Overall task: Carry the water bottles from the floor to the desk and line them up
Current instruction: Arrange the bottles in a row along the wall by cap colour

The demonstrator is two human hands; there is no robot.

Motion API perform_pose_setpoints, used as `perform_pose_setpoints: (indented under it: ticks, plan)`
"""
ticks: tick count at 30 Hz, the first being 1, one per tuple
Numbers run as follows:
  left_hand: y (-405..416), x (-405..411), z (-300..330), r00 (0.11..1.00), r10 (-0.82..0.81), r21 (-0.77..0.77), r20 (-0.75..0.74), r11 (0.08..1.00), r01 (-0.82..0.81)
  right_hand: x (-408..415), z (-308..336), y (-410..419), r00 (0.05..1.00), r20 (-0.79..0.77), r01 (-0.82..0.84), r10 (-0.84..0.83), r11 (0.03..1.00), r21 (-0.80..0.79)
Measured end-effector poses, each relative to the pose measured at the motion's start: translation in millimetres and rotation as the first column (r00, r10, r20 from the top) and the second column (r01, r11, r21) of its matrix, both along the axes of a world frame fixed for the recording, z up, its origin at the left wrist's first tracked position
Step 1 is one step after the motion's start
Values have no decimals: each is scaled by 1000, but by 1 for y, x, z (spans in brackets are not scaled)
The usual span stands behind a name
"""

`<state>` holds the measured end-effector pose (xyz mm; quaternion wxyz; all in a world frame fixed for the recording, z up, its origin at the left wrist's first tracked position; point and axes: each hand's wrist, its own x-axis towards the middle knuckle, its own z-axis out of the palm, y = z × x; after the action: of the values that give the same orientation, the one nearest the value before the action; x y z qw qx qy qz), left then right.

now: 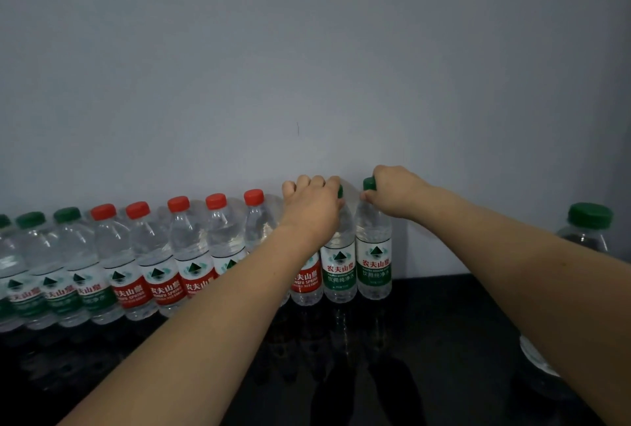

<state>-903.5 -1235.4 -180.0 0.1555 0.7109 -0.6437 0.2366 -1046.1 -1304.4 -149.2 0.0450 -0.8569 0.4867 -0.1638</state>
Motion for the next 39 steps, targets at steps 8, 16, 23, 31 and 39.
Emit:
perform_pose_setpoints:
  ticks: [8, 16, 23, 31, 39]
  plan:
    - [24, -3, 30, 999, 43, 114, 31, 992, -47, -22, 25, 20, 997, 69, 15, -17, 999, 28]
    - [104, -38, 71, 992, -70, 55, -106, 996, 76, -95, 64, 101, 1000, 0, -10, 10, 998, -68]
    - [169, -105, 93, 974, -150, 30, -171, 987, 158, -180, 85, 178, 997, -42, 55, -59, 994, -95]
    - [190, -191, 106, 944, -243, 130, -224, 952, 276, -270, 81, 214, 964, -129, 231, -234, 972, -37]
    - [172, -275, 90, 923, -328, 282, -202, 883, 376, -332, 64, 213, 879, -268, 420, -393, 906, 49]
